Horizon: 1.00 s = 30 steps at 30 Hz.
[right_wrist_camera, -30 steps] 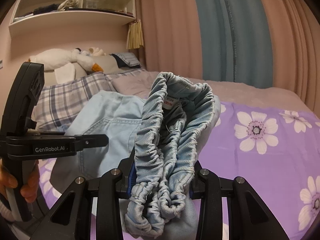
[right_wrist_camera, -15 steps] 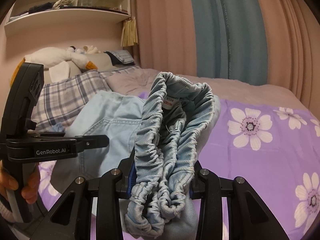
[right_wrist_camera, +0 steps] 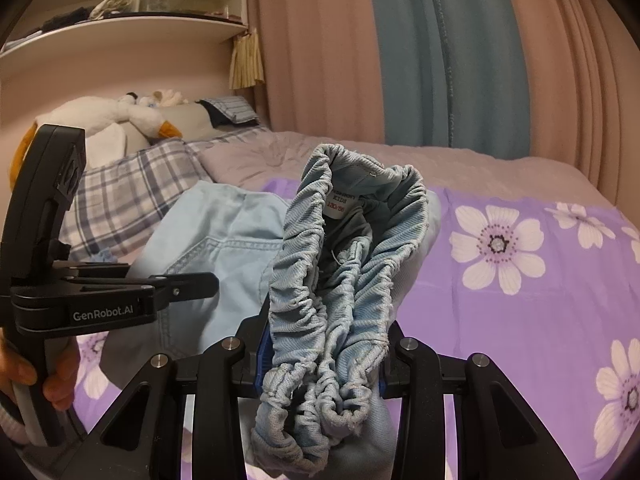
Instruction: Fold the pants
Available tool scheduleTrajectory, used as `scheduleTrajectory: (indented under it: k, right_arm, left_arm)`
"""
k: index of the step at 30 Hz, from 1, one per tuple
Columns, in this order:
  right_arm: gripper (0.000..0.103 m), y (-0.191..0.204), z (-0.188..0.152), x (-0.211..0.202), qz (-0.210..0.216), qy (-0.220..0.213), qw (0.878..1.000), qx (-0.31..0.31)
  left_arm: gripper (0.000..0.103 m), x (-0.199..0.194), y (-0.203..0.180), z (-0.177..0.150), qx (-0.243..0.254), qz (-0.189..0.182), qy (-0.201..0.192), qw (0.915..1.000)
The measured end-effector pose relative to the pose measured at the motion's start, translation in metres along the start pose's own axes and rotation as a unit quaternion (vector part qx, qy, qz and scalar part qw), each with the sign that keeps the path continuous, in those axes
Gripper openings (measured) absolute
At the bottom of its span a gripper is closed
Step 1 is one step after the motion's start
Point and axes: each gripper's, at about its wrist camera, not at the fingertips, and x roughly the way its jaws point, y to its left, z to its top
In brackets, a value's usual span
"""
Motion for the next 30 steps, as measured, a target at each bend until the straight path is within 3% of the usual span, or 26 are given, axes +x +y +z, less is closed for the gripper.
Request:
scheduleTrajectory:
  k: [30]
  right_arm:
    - [0.040,-0.024,-0.015,0.045,-0.037,0.073,0.996,0.037]
  left_arm:
    - [0.023,0.101,-0.001,-0.002,0.004,-0.008,0.077,0.9970]
